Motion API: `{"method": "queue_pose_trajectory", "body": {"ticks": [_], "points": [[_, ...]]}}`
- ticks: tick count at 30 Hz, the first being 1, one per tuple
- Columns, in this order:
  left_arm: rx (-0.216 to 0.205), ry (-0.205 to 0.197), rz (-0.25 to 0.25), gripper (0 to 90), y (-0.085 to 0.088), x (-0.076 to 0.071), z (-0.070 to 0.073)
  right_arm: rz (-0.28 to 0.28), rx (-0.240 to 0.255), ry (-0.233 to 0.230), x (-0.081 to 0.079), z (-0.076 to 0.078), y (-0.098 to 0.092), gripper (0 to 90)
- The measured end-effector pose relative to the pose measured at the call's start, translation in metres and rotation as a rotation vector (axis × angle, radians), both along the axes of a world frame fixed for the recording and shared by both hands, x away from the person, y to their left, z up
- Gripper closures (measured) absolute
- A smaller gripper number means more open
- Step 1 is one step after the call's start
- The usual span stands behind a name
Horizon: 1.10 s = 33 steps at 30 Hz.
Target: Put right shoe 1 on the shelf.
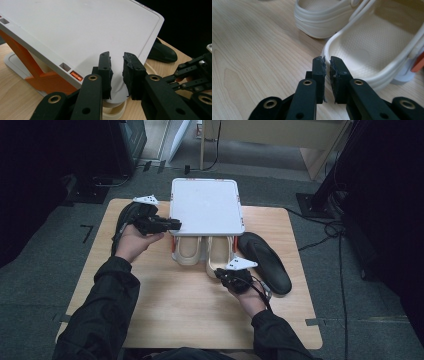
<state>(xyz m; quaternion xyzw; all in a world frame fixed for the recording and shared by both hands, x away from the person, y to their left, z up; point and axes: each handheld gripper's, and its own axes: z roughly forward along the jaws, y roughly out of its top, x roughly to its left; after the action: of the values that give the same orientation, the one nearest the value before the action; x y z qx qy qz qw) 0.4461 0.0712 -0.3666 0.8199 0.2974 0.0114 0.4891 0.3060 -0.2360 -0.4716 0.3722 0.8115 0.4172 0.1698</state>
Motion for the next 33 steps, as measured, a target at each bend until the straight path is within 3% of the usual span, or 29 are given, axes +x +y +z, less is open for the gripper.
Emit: {"method": "queue_pose_trajectory", "body": {"ticks": [12, 33], "points": [[0.000, -0.002, -0.001, 77.2, 0.000, 0.000, 0.000, -0.032, 0.010, -0.026, 0.021, 0.001, 0.002, 82.3], [0.001, -0.006, 0.001, 77.2, 0.001, 0.000, 0.000, -0.036, 0.036, -0.024, 0.049, -0.002, 0.009, 82.2]]}}
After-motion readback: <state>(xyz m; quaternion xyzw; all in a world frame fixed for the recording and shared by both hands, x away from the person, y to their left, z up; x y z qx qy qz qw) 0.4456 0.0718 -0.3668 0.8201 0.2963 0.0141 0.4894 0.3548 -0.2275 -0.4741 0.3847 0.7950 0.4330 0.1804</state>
